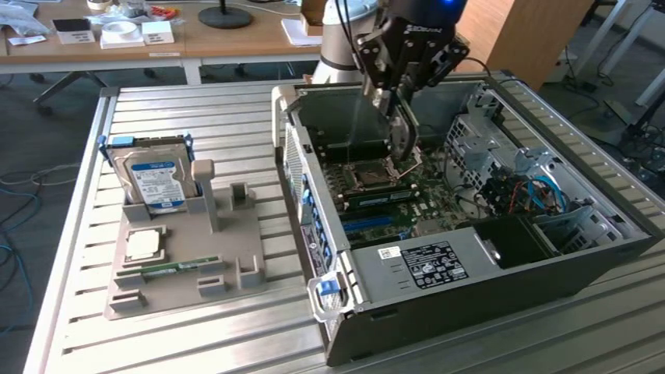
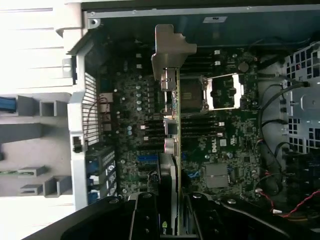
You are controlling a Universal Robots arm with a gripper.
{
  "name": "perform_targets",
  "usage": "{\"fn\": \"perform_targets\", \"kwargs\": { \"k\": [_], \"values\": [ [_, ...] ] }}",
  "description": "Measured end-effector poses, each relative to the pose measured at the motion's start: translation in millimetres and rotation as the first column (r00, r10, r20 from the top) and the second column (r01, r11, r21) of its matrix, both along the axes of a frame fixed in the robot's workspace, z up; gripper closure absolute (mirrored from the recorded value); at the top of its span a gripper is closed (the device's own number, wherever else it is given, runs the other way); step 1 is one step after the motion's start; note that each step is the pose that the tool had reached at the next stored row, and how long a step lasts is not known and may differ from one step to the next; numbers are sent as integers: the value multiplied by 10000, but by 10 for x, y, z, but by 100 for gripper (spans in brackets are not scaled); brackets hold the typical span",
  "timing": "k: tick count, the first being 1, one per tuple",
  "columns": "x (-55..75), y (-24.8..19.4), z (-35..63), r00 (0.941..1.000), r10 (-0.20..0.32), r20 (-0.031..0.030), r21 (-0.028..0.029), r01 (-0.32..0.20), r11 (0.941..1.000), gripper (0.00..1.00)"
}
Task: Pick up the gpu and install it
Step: 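Pick up the gpu and move the gpu toward the slot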
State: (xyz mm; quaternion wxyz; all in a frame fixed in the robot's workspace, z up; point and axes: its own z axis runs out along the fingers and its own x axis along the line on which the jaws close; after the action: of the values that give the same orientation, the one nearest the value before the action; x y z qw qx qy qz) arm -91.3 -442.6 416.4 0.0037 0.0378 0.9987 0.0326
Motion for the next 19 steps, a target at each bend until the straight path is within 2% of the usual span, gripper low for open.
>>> {"fn": "perform_targets", "kwargs": {
  "k": [19],
  "values": [
    [683,-1,-4,10000,2,0,27,-2,10000,73]
  ]
}}
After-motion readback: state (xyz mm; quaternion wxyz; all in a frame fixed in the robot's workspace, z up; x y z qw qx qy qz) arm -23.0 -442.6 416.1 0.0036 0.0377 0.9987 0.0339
